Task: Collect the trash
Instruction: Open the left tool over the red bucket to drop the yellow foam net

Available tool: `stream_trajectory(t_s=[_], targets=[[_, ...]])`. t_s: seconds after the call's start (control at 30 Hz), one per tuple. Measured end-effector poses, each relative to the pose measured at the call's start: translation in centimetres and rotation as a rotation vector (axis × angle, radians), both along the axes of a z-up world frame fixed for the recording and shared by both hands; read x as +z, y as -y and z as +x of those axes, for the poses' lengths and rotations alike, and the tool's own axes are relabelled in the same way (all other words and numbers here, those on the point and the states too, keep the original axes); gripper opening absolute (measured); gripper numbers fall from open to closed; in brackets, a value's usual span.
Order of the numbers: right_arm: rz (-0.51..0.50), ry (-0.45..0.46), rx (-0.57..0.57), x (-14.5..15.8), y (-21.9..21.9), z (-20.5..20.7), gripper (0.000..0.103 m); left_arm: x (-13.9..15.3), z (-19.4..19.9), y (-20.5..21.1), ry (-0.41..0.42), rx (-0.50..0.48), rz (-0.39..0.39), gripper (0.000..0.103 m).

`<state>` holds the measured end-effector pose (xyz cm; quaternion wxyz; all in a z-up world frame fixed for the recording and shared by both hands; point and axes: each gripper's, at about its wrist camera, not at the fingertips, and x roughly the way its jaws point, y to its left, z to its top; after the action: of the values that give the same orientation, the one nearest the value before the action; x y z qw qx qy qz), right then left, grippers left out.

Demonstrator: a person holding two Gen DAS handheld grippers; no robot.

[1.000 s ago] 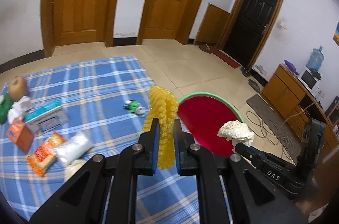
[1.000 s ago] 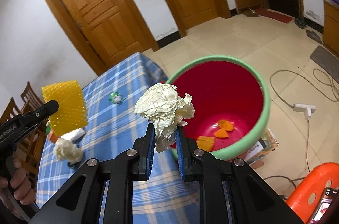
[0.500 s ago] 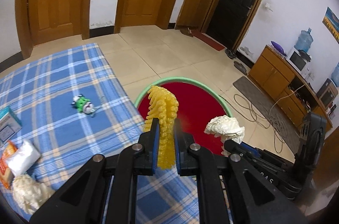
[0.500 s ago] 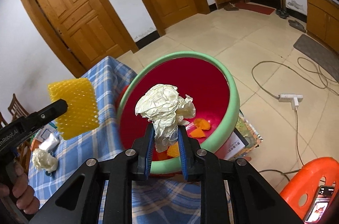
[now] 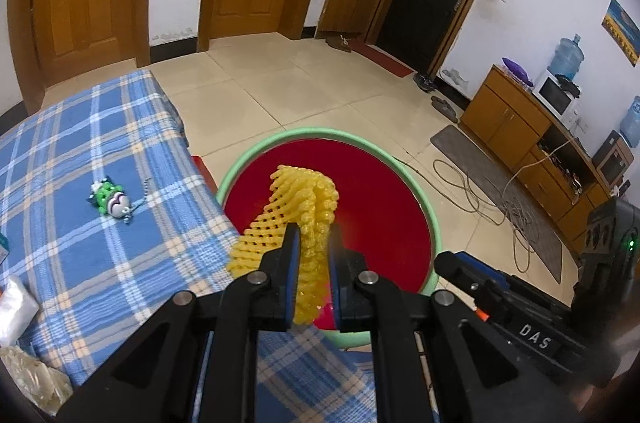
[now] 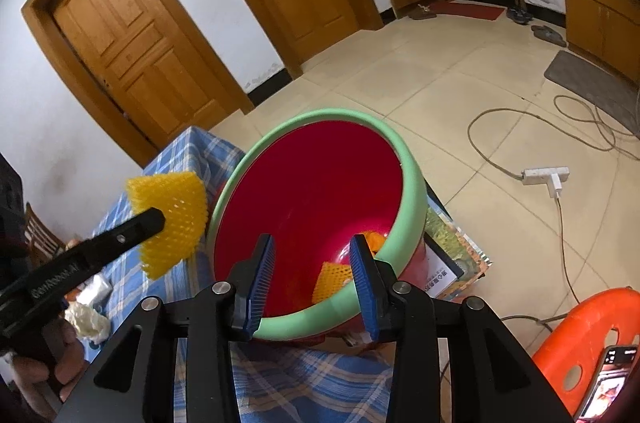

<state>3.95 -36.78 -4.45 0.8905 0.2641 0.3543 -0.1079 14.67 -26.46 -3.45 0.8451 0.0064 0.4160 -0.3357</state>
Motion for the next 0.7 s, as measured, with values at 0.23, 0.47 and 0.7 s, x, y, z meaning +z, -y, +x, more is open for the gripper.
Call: stream_trajectory(t_s=[0.23, 0.47, 0.7], targets=[[0.022, 0.015, -0.013, 0.3, 0.5, -0.5, 0.04, -0.5, 0.1, -0.3, -0.038, 0.025, 0.002, 0.042], [0.019, 0.028, -0.002, 1.0, 0.0, -0.7, 0.041, 0.0, 0.0, -1.5, -0.035, 0.053, -0.002, 0.053], [0.006, 0.041, 0.0, 1.7, -0.5, -1.2, 0.043, 0.8, -0.5, -2.5, -0.023, 0.071, -0.012, 0.059]])
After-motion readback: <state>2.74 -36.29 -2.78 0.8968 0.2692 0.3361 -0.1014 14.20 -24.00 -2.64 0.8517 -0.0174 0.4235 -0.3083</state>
